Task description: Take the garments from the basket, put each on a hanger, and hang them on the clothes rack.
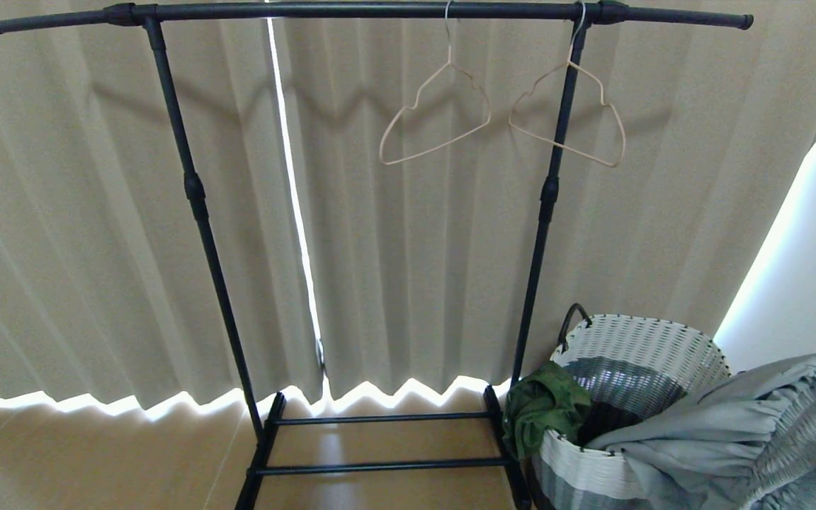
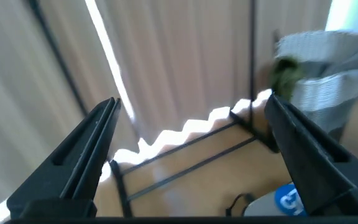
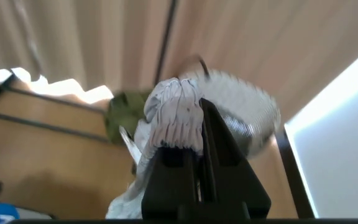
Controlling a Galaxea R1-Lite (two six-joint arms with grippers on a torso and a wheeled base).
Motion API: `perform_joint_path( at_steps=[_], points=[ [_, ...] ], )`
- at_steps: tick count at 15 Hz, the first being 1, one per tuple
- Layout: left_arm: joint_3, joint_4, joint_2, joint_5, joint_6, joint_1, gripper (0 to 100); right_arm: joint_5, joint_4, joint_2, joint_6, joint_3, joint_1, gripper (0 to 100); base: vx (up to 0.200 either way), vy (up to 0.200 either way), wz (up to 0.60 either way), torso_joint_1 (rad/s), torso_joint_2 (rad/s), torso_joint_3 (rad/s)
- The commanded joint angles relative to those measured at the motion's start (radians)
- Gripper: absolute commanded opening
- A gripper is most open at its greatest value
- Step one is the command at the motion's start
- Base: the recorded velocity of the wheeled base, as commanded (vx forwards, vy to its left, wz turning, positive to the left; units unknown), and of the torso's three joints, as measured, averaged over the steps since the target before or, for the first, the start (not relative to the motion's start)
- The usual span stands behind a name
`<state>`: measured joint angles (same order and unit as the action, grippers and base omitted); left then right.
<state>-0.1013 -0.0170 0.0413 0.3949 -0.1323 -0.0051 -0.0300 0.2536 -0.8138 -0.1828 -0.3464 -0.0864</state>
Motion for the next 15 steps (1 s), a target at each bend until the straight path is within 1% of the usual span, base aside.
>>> perform_joint_path(
  at_steps=[1, 2, 3, 4, 5, 6, 7, 8, 9, 10, 11, 13, 15],
  points=[
    [-0.166, 0.062, 0.293, 0.062, 0.091, -0.009, 100, -0.025, -0.016, -0.002, -0.001, -0.105, -0.030, 0, 0.000, 0.000, 0.00, 0.000, 0.00, 0.000],
    [-0.202, 0.106, 0.388, 0.084, 0.097, -0.026, 100, -0.025, -0.065, -0.007, -0.001, -0.143, -0.042, 0, 0.000, 0.000, 0.00, 0.000, 0.00, 0.000],
    [-0.244, 0.161, 0.509, 0.088, 0.099, -0.056, 100, -0.033, -0.137, -0.011, 0.000, -0.195, -0.062, 0, 0.000, 0.000, 0.00, 0.000, 0.00, 0.000],
    [-0.273, 0.198, 0.588, 0.087, 0.099, -0.079, 100, -0.039, -0.172, -0.013, 0.000, -0.227, -0.079, 0, 0.000, 0.000, 0.00, 0.000, 0.00, 0.000],
    [-0.316, 0.249, 0.709, 0.084, 0.097, -0.127, 100, -0.054, -0.200, -0.019, 0.000, -0.272, -0.113, 0, 0.000, 0.000, 0.00, 0.000, 0.00, 0.000],
    [-0.351, 0.276, 0.789, 0.078, 0.097, -0.173, 100, -0.059, -0.205, -0.034, 0.002, -0.299, -0.136, 0, 0.000, 0.000, 0.00, 0.000, 0.00, 0.000],
    [-0.382, 0.293, 0.859, 0.053, 0.097, -0.225, 100, -0.059, -0.205, -0.050, 0.002, -0.322, -0.147, 0, 0.000, 0.000, 0.00, 0.000, 0.00, 0.000],
    [-0.416, 0.318, 0.942, -0.007, 0.097, -0.309, 100, -0.061, -0.203, -0.082, 0.005, -0.352, -0.150, 0, 0.000, 0.000, 0.00, 0.000, 0.00, 0.000],
    [-0.426, 0.335, 0.980, -0.045, 0.099, -0.357, 100, -0.062, -0.203, -0.097, 0.006, -0.365, -0.150, 0, 0.000, 0.000, 0.00, 0.000, 0.00, 0.000],
    [-0.443, 0.402, 1.089, -0.163, 0.102, -0.487, 100, -0.064, -0.197, -0.140, 0.011, -0.402, -0.153, 0, 0.000, 0.000, 0.00, 0.000, 0.00, 0.000],
    [-0.448, 0.459, 1.158, -0.243, 0.112, -0.579, 100, -0.074, -0.192, -0.168, 0.028, -0.427, -0.161, 0, 0.000, 0.000, 0.00, 0.000, 0.00, 0.000],
    [-0.474, 0.500, 1.255, -0.315, 0.134, -0.724, 100, -0.084, -0.192, -0.205, 0.085, -0.470, -0.184, 0, 0.000, 0.000, 0.00, 0.000, 0.00, 0.000],
    [-0.508, 0.502, 1.318, -0.349, 0.177, -0.826, 100, -0.084, -0.192, -0.231, 0.131, -0.497, -0.205, 0, 0.000, 0.000, 0.00, 0.000, 0.00, 0.000]
  ],
)
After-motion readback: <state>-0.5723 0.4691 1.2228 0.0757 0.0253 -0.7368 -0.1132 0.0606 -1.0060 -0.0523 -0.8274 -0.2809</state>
